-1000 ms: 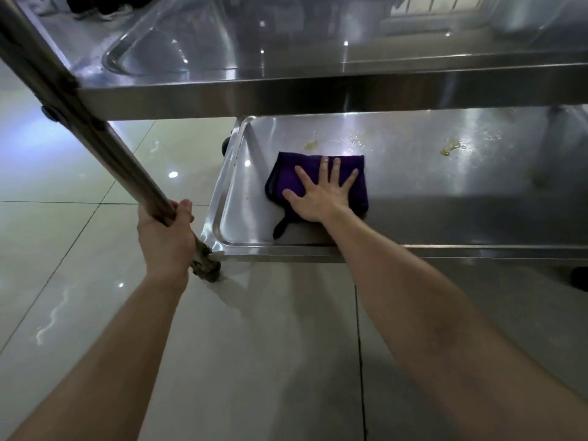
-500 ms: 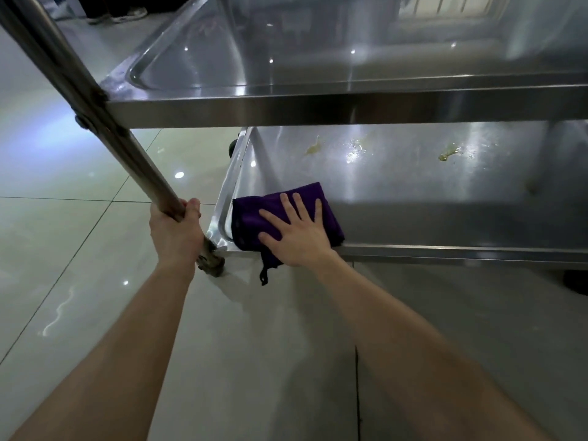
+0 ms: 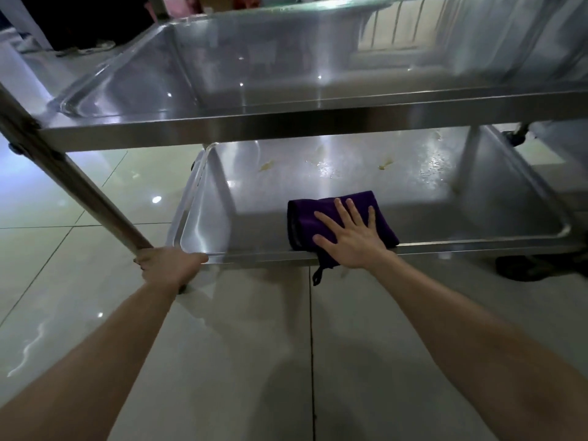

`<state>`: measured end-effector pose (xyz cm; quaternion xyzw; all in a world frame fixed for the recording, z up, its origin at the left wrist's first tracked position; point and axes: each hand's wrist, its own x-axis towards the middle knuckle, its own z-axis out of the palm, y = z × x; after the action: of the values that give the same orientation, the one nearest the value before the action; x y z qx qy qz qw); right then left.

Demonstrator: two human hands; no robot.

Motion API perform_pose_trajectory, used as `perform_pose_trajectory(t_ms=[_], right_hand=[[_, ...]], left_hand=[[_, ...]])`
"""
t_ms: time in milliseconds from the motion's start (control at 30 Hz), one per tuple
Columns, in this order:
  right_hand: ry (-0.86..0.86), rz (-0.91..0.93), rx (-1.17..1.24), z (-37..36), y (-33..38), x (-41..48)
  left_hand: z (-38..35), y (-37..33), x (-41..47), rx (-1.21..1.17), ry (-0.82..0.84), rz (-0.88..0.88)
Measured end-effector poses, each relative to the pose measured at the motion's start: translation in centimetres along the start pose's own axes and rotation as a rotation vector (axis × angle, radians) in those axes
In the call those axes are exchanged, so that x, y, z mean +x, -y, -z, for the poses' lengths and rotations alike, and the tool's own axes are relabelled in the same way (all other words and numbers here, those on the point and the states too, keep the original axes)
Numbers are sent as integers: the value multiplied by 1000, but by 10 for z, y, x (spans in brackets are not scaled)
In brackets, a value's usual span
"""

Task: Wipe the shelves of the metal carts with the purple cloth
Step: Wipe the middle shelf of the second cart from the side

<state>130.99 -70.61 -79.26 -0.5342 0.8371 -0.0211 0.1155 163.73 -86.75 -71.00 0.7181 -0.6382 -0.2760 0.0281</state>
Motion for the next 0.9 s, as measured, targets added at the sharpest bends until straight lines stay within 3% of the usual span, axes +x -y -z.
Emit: perform_pose_trajectory(t_ms=[100, 233, 567, 900], right_hand=[[49, 4, 2, 4, 0, 3], [49, 21, -1, 2, 4, 3], [-33, 21, 21, -1, 2, 32], [-63, -118, 13, 22, 7, 102]], left_hand=[[-20, -30, -34, 407, 146, -371], [-52, -73, -58, 419, 91, -765], [-76, -76, -25, 420, 55, -732], [-91, -67, -19, 434, 8, -760]])
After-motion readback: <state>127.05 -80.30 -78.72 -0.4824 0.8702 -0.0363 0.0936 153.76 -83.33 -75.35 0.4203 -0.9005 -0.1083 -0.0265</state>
